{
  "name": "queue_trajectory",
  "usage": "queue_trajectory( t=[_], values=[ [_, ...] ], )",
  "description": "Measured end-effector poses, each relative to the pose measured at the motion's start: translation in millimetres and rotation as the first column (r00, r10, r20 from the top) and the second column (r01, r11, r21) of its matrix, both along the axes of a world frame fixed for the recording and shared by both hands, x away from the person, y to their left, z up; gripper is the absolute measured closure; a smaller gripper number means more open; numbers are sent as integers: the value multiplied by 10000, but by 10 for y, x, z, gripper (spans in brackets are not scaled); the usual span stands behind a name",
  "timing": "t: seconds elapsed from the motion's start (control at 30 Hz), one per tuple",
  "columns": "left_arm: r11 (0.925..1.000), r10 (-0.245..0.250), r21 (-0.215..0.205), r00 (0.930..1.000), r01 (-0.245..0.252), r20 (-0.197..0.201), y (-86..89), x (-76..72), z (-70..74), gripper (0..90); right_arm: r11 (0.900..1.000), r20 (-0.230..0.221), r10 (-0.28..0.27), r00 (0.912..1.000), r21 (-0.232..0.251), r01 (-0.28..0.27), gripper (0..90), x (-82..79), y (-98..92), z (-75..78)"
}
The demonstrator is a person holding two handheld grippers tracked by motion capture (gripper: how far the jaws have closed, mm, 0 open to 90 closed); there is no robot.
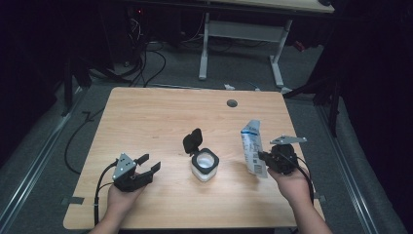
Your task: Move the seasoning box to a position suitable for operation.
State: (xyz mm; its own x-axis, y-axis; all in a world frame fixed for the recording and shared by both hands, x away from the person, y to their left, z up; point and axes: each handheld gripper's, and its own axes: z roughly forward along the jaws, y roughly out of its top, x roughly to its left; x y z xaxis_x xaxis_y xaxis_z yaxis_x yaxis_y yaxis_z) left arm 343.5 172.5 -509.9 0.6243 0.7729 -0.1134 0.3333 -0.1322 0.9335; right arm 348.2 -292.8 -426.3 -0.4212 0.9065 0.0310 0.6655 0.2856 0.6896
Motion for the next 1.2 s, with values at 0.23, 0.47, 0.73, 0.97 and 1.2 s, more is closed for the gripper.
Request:
queue_trajectory(
  t=[0.23, 0.47, 0.73, 0.97, 1.2],
  values=[
    [10000, -10, 41, 10000, 10, -1, -4, 1, -5, 424, 9981, 625, -248, 9977, 574, 212, 900, -60, -47, -114],
    [10000, -5, 50, 10000, 5, -14, 7, 4, -5, 424, 9958, 1399, -438, 9892, 864, 318, 900, -126, -47, -227],
    [9999, 7, 131, 10000, -7, 42, 9, 6, -10, 426, 9909, 2257, -643, 9721, 1302, 353, 900, -214, -65, -331],
    [9997, 39, 258, 10000, -40, 34, 2, 5, -19, 426, 9841, 3062, -981, 9469, 1716, 465, 900, -288, -58, -427],
    [9996, 34, 274, 10000, -35, 27, 5, 12, -32, 425, 9737, 3720, -1417, 9174, 2193, 615, 900, -324, -57, -542]
  ],
)
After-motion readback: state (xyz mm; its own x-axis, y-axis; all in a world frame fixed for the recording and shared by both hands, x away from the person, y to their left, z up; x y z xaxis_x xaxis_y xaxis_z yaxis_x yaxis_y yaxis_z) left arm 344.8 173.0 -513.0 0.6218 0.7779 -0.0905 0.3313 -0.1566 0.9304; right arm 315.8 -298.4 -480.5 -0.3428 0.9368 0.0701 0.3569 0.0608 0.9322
